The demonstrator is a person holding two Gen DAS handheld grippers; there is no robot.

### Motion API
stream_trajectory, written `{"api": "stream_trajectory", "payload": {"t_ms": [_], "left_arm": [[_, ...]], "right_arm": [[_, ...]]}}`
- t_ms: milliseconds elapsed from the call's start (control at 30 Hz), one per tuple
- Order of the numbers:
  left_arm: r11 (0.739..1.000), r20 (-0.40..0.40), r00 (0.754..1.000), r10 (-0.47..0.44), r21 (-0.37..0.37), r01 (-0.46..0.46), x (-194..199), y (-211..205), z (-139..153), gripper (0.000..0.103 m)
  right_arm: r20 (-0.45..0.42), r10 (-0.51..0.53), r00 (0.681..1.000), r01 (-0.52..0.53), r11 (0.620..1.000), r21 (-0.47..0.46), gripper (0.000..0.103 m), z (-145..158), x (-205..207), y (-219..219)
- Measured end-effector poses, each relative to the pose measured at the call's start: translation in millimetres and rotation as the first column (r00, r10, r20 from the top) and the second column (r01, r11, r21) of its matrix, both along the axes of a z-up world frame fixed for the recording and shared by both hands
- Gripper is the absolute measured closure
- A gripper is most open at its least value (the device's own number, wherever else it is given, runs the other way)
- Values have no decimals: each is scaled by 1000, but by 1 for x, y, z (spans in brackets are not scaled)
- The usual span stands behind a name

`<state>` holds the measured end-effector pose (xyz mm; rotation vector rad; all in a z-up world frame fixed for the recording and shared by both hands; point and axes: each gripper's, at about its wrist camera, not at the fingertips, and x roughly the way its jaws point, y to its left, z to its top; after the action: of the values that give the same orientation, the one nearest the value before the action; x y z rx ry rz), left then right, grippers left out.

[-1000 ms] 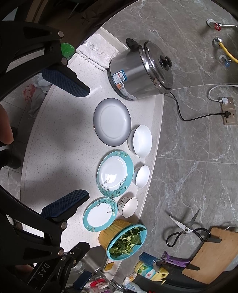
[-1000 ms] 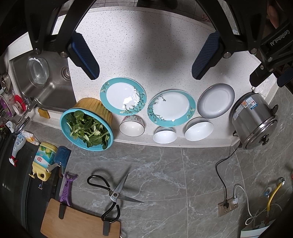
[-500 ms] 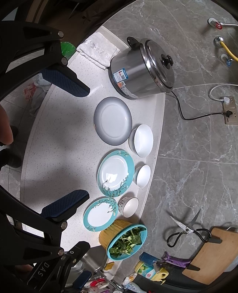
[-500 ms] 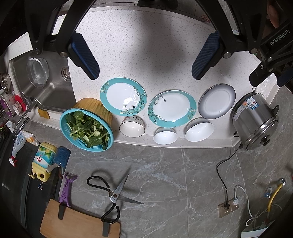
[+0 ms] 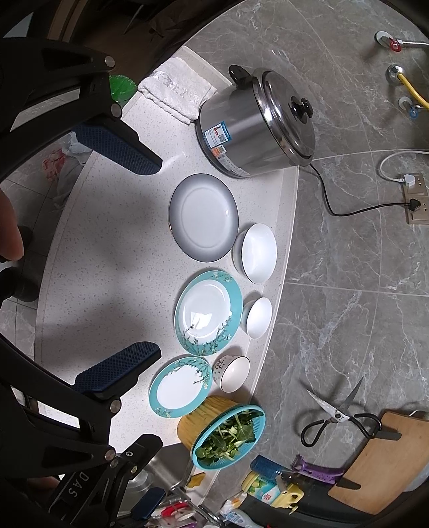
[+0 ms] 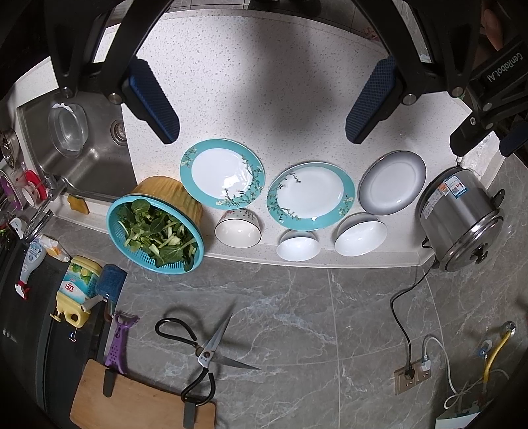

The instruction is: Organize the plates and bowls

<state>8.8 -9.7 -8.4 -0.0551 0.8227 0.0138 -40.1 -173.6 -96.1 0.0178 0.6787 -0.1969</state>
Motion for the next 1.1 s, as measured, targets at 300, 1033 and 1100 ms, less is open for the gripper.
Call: {"api": "stream_trajectory", "payload": {"t_ms": [300, 1033, 1100], "left_arm": [[1000, -7, 1000, 3, 1, -3, 7, -1, -4, 0], [963, -277, 946, 167, -158, -217, 58, 132, -164, 6], [964, -280, 950, 138, -182, -194, 79, 148, -173, 6]], "right_arm": [[-1, 2, 1000, -2, 1000, -1, 0, -3, -1, -2], [-92, 373, 923, -296, 842, 451, 10, -91, 117, -7], [-76, 413, 908, -332, 817, 472, 11, -94, 141, 7]]}}
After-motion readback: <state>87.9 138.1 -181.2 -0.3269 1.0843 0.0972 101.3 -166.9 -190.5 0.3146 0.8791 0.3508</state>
